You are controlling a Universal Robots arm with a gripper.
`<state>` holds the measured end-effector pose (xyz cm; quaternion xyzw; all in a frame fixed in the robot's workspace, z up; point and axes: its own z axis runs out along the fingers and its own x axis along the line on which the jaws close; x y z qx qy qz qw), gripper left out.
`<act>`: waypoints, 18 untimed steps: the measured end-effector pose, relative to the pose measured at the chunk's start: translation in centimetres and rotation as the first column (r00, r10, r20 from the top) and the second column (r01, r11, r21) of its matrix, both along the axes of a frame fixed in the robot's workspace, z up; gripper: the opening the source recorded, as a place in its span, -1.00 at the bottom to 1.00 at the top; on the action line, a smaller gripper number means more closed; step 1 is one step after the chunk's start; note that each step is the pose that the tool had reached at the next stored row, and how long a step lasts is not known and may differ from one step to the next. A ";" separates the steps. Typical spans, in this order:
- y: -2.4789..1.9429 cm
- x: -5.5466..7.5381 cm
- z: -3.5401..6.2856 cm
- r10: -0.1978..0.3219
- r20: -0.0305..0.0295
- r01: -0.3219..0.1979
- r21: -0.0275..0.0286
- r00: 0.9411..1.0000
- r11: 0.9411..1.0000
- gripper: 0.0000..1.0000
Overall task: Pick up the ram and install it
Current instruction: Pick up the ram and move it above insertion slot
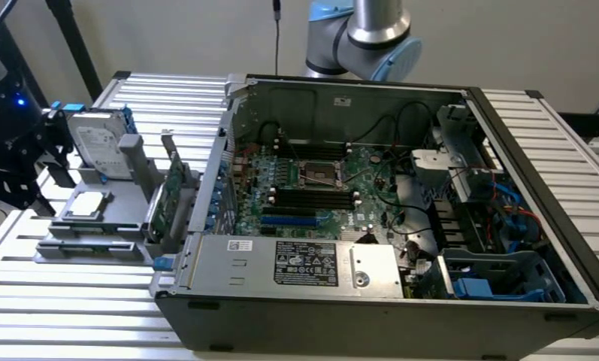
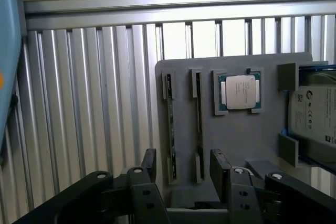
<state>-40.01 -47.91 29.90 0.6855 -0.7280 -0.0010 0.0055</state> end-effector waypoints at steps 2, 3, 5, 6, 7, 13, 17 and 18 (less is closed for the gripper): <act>0.00 0.0 -0.02 0.000 0.000 0.000 0.000 1.000 1.000 0.07; 0.00 0.0 -0.03 0.000 0.000 0.000 0.000 1.000 1.000 0.07; 0.00 0.0 -0.03 0.000 0.000 0.000 0.000 1.000 1.000 0.07; 0.00 0.0 -0.03 0.000 0.000 0.000 0.000 1.000 1.000 0.07; 0.00 0.0 -0.03 0.000 0.000 0.000 0.000 1.000 1.000 0.07; -0.26 0.0 -0.11 0.000 0.000 0.000 0.000 1.000 1.000 0.07; -0.75 0.0 -0.30 0.000 0.000 0.000 0.000 1.000 1.000 0.07; -0.86 0.0 -0.46 0.000 0.000 0.000 0.001 1.000 1.000 0.07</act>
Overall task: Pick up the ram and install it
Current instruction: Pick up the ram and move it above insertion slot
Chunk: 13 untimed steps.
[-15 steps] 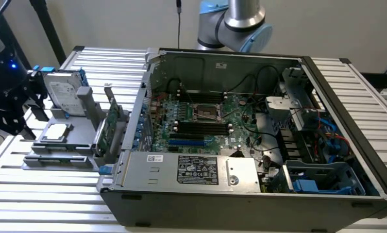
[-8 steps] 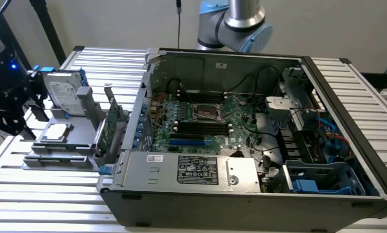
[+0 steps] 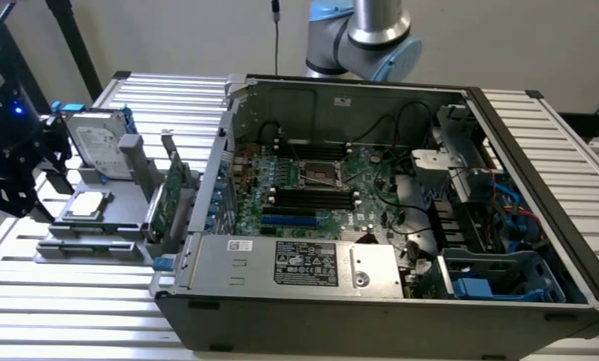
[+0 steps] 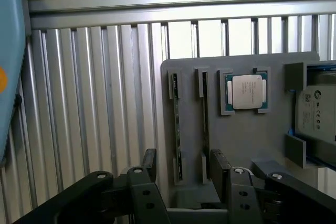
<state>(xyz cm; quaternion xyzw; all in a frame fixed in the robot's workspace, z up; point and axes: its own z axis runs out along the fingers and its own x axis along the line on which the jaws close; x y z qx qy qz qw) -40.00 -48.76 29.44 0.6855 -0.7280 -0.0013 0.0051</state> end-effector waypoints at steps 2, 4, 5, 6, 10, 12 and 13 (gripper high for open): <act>-0.19 0.0 -0.37 0.000 0.000 0.000 0.002 1.000 1.000 0.07; -0.31 0.0 -0.72 0.000 0.000 0.000 0.003 1.000 1.000 0.07; -0.36 0.0 -0.90 0.000 0.000 0.000 0.004 1.000 1.000 0.07; -0.41 0.0 -1.09 0.000 0.000 0.000 0.004 1.000 1.000 0.07; -0.52 0.0 -1.82 0.003 0.000 -0.003 0.006 1.000 1.000 0.07; -0.56 0.0 -2.17 0.006 0.000 -0.006 0.007 1.000 1.000 0.07; -0.58 0.0 -2.36 0.007 0.000 -0.007 0.008 1.000 1.000 0.07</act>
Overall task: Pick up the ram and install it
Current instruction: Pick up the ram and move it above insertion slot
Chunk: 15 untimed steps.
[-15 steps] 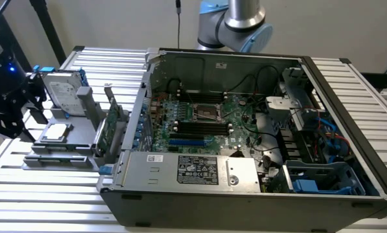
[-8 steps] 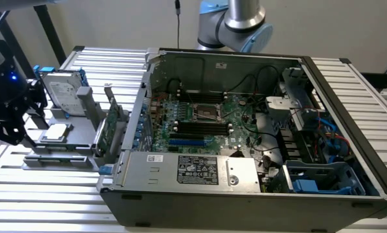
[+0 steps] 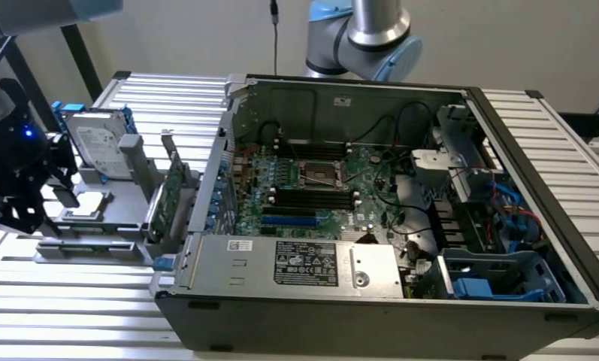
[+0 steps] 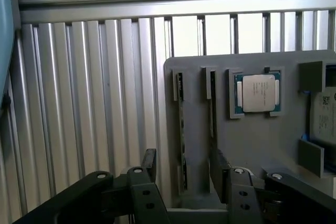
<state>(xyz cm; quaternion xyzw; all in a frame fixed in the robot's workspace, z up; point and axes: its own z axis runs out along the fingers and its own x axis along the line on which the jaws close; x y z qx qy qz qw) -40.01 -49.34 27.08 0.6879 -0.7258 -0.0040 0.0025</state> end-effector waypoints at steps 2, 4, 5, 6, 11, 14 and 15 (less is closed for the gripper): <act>-0.03 0.0 -0.36 0.002 0.000 -0.002 0.001 1.000 1.000 0.07; -0.06 0.0 -0.73 0.005 0.000 -0.005 0.003 1.000 1.000 0.07; -0.07 -0.1 -0.92 0.007 0.000 -0.007 0.004 1.000 1.000 0.07; -0.08 -0.1 -1.09 0.008 0.000 -0.008 0.005 1.000 1.000 0.07; -0.11 -0.2 -1.91 0.018 0.000 -0.018 0.014 1.000 1.000 0.07; -0.12 -0.4 -2.35 0.030 0.000 -0.030 0.025 1.000 0.999 0.07; -0.13 -0.4 -2.50 0.035 0.001 -0.035 0.028 0.999 0.999 0.07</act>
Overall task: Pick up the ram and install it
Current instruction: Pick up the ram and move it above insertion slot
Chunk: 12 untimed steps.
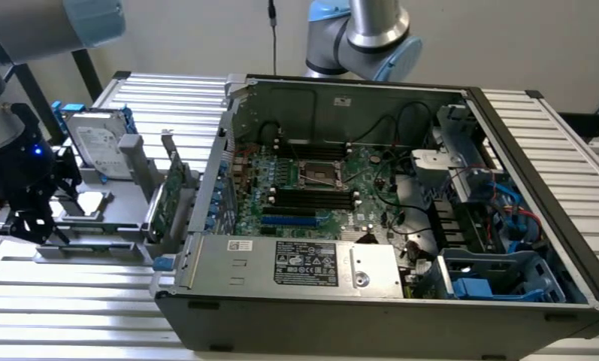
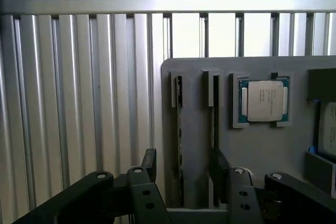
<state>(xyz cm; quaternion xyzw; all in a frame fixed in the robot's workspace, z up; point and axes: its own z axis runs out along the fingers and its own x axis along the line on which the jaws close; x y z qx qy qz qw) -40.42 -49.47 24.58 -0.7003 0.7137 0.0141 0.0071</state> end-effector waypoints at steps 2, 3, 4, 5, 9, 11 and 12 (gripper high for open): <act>-0.05 0.0 -0.34 0.007 0.000 -0.007 0.005 1.000 1.000 0.07; -0.09 0.0 -0.52 0.009 0.000 -0.009 0.007 1.000 1.000 0.07; -0.11 -0.1 -0.69 0.010 0.000 -0.010 0.009 1.000 1.000 0.07; -0.13 -0.1 -0.86 0.010 0.000 -0.010 0.011 1.000 1.000 0.07; -0.19 -0.1 -1.52 0.010 0.000 -0.010 0.018 1.000 1.000 0.07; -0.21 -0.1 -1.82 0.010 0.000 -0.010 0.024 1.000 1.000 0.07; -0.21 -0.1 -1.95 0.011 0.000 -0.011 0.026 1.000 1.000 0.07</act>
